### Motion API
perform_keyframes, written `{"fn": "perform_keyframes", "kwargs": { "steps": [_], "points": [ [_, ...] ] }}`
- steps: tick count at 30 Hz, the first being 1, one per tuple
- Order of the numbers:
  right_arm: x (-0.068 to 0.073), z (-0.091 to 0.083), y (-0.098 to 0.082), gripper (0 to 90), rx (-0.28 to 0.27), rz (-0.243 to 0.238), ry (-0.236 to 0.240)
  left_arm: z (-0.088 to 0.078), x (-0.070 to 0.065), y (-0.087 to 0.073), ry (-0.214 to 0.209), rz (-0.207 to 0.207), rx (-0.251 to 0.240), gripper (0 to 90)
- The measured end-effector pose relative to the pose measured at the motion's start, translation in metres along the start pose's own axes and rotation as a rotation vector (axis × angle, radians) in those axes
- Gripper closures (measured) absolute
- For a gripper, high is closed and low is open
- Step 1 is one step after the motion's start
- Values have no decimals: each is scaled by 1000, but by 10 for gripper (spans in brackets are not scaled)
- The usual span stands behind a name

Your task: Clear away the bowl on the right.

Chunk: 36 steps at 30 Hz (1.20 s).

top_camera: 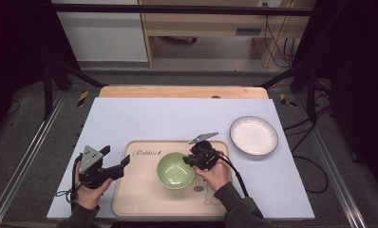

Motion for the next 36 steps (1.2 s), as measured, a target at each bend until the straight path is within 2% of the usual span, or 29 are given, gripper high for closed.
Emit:
{"fn": "perform_keyframes", "kwargs": {
  "steps": [2, 3, 8, 11, 14, 15, 16, 18, 24, 27, 36],
  "points": [
    [1, 0, 0, 839, 5, 11, -5, 0, 0, 0, 0, 3, 2, 192],
    [0, 0, 0, 838, 0, -5, 0, 0, 0, 0, 0, 3, 3, 192],
    [0, 0, 0, 833, -8, -11, 0, 0, 1, 0, 0, 4, 5, 192],
    [0, -2, 1, 785, -31, -21, 1, -1, 1, 0, 1, 0, 3, 192],
    [0, -9, 4, 729, -76, -35, 0, -1, 2, 0, 3, -3, -2, 191],
    [0, -16, 6, 682, -112, -45, -5, -1, 2, 1, 3, -5, -3, 191],
    [0, -16, 6, 682, -112, -45, -5, -1, 2, 1, 3, -5, -4, 191],
    [-1, -22, 9, 629, -147, -48, -7, -1, 2, 1, 3, -6, -4, 191],
    [-4, -47, 15, 501, -264, -47, -39, -1, 2, 1, 5, -7, -3, 191],
    [-7, -59, 17, 403, -322, -48, -65, -1, 3, 1, 4, -9, -4, 190],
    [-22, -81, 13, 243, -415, -26, -140, -2, 4, 1, 9, -13, -3, 189]
  ]
}}
Point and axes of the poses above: each handheld gripper's, and its own axes: z roughly forward along the jaws, y roughly out of its top, x roughly to its left, the point moved 5 cm from there along z, roughly forward along the jaws, and after that the axes turned 2 degrees about -x, right-handed, at the moved point
